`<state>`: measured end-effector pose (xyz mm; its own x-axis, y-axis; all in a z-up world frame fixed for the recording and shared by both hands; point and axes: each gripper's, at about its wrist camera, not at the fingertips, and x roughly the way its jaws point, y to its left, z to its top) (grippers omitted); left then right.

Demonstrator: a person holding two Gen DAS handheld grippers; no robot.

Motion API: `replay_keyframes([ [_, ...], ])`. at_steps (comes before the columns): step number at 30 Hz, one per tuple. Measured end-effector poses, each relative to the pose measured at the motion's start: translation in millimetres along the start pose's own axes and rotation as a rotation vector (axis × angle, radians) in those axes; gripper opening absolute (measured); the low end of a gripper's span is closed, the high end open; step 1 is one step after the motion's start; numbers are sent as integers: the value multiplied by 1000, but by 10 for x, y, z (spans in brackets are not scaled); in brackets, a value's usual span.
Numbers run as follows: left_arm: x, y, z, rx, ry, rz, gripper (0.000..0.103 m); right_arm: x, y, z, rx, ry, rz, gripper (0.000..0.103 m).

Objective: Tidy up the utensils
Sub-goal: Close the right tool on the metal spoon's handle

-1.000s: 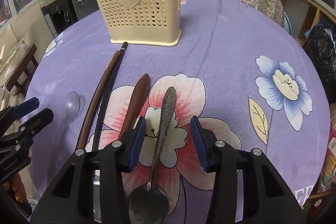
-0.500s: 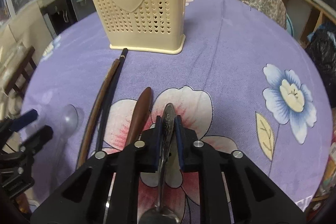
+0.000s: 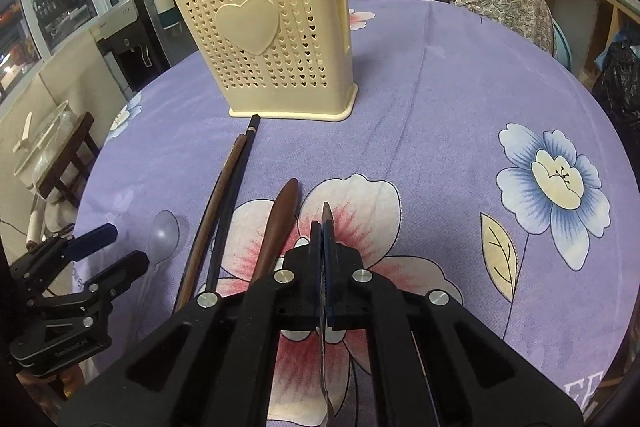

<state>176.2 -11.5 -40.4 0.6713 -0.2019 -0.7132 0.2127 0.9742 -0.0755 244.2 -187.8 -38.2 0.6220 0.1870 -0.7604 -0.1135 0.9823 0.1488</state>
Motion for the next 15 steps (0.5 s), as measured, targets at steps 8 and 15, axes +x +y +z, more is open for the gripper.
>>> replay_keyframes([
  [8,-10,36,-3,-10,1,7,63,152,14,-9,-30,53,-71,2],
  [15,-12,42,3,-11,0,5,63,173,8,-1,-49,83,-81,2],
])
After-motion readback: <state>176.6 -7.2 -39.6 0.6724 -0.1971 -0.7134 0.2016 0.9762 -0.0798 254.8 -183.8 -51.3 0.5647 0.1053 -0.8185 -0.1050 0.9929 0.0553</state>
